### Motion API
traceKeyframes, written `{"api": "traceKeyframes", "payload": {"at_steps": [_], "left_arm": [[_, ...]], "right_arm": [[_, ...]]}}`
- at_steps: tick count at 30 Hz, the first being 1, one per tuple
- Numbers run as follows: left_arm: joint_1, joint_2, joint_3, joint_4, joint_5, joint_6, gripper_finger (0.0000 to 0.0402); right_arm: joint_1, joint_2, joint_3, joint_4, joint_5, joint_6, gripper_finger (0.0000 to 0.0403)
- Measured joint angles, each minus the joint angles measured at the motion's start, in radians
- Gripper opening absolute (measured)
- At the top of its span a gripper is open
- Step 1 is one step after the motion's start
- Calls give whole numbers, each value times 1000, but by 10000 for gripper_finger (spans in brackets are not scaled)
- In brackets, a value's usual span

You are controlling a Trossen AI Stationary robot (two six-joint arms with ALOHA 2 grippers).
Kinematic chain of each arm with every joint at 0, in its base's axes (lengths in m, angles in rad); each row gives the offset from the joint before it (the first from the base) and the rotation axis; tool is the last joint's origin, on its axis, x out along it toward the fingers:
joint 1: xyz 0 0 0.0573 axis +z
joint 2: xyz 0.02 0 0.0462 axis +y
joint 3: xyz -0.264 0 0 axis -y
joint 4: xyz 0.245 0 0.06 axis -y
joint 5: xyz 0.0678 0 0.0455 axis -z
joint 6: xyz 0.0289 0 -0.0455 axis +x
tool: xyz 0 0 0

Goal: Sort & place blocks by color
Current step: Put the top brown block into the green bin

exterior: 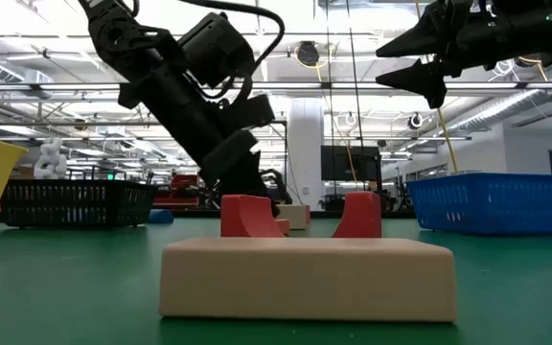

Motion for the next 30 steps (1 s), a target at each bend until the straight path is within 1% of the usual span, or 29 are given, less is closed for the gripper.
{"api": "traceKeyframes", "payload": {"at_steps": [2,4,9,16,23,30], "left_arm": [[0,2,-1,-8,0,8,240],[0,4,-1,-12,0,15,219],[1,4,-1,-10,-4,15,134],[1,4,-1,-2,-11,14,132],[1,-20,-1,103,-8,4,132],[-13,-91,-1,170,56,-2,132]], "right_arm": [[0,-1,0,1,0,0,238],[0,-1,0,0,0,0,238],[0,-1,0,0,0,0,238],[0,-1,0,0,0,0,238],[0,-1,0,0,0,0,238],[0,-1,0,1,0,0,238]]}}
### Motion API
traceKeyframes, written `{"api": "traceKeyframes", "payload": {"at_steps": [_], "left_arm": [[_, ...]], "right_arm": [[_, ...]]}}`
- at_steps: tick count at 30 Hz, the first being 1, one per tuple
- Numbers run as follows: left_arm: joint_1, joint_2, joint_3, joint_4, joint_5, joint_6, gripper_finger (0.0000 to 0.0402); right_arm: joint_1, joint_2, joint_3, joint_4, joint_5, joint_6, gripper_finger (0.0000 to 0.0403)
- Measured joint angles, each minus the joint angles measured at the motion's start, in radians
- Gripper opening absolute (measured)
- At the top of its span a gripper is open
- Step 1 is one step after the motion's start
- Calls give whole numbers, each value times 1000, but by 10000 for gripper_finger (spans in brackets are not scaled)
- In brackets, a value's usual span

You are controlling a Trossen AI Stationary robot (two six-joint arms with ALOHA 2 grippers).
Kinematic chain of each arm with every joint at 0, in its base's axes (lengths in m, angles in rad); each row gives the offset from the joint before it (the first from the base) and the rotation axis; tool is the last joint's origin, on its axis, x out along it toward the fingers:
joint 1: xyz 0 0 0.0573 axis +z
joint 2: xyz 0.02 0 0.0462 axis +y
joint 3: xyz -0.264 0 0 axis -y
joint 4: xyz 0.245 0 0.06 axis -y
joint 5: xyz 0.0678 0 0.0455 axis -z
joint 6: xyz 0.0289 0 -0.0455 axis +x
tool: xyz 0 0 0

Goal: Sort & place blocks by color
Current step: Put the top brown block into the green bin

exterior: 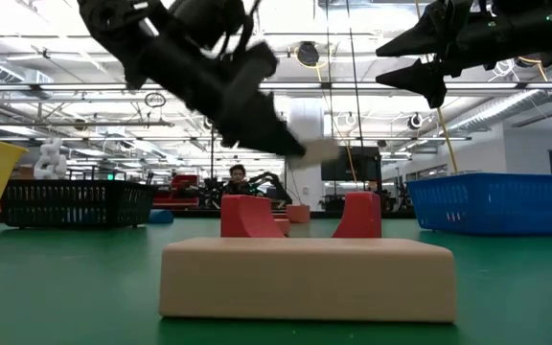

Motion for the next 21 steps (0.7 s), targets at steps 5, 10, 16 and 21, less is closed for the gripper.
{"api": "traceKeyframes", "payload": {"at_steps": [5,10,16,21], "left_arm": [[-26,-32,2,58,4,10,132],[-53,-43,1,118,-13,103,132],[-67,-42,1,177,-50,197,132],[-67,-42,1,196,-51,207,132]], "right_arm": [[0,1,-1,12,5,-2,238],[-1,1,-1,124,2,81,238],[1,0,-1,203,2,203,238],[1,0,-1,218,2,210,238]]}}
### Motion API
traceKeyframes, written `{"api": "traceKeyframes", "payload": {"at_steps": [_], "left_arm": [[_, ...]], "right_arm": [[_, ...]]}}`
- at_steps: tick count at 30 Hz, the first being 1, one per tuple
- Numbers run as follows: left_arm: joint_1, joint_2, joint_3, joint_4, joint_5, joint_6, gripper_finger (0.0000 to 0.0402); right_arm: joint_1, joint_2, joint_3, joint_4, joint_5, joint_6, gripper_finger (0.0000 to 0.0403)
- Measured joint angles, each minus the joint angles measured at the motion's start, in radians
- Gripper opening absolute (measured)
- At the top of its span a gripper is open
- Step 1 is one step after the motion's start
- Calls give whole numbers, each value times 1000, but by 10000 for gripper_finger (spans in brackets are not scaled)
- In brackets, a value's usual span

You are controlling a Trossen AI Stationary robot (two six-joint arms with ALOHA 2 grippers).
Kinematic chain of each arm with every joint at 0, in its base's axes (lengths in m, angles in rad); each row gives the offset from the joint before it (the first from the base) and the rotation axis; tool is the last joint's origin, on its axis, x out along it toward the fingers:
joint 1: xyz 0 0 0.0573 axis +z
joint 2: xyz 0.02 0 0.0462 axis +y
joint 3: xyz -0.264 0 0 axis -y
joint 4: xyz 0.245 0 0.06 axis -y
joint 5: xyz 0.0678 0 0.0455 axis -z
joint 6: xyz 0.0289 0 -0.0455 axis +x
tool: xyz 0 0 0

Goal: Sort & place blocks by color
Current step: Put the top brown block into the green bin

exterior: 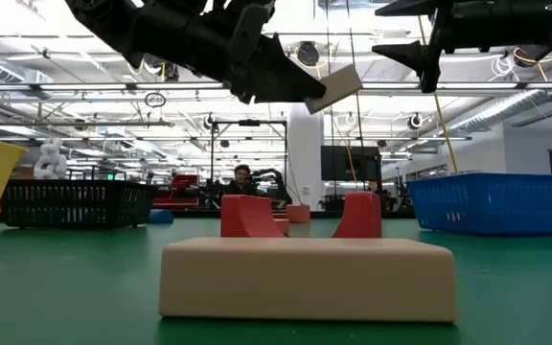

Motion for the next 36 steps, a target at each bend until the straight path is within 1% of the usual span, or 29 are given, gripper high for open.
{"api": "traceKeyframes", "payload": {"at_steps": [4,11,17,19,22,24,28,36], "left_arm": [[1,0,0,-4,0,-1,132],[1,0,0,28,0,29,132],[1,0,0,49,0,56,132],[0,0,0,52,0,55,132],[0,0,0,66,0,55,132],[0,0,0,69,0,55,132],[0,0,0,70,0,60,132],[0,0,0,68,-17,74,132]], "right_arm": [[0,0,0,17,0,0,238],[0,0,0,-11,0,-5,238],[6,25,0,-21,-103,121,238],[23,55,0,-19,-97,166,238],[61,122,1,-17,-47,195,238],[80,175,1,15,-28,215,238],[101,254,1,121,-26,255,238],[140,401,1,234,-26,347,238]]}}
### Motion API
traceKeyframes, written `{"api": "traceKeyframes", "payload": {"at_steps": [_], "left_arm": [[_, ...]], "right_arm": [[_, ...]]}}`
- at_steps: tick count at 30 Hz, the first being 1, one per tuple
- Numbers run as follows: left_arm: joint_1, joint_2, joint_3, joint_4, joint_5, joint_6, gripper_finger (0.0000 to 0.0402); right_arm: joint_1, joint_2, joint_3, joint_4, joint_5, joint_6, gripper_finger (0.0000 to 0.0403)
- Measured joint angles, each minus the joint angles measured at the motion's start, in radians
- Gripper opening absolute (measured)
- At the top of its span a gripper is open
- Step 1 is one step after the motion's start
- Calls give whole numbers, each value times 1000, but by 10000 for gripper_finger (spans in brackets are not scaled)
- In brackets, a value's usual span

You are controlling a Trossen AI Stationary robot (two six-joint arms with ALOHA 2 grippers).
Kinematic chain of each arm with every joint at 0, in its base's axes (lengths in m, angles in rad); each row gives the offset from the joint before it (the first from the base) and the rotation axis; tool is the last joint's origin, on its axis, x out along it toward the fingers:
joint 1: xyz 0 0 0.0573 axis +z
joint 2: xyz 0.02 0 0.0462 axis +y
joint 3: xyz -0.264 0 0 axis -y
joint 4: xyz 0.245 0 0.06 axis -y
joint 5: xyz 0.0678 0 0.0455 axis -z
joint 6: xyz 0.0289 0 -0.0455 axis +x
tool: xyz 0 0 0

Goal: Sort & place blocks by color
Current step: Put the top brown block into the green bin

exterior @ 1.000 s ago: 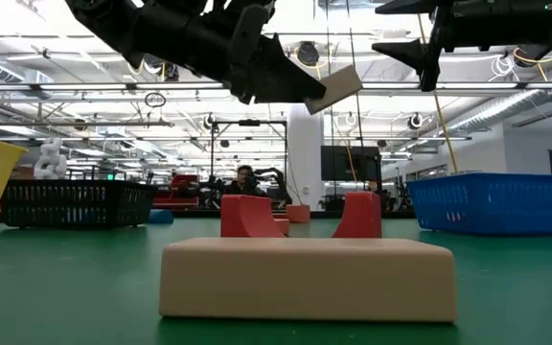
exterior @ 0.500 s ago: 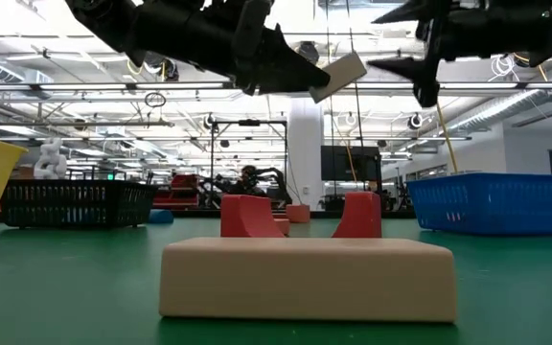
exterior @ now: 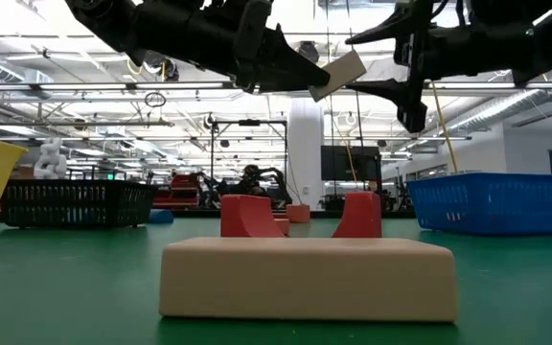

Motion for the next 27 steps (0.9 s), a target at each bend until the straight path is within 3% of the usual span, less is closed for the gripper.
{"api": "traceKeyframes", "payload": {"at_steps": [11,16,27], "left_arm": [[0,0,0,-80,0,-3,132],[2,0,0,-108,0,-4,132],[12,0,0,-114,5,-3,132]], "right_arm": [[4,100,0,22,0,219,238],[4,148,2,85,-1,236,238],[3,274,118,54,-72,230,235]]}}
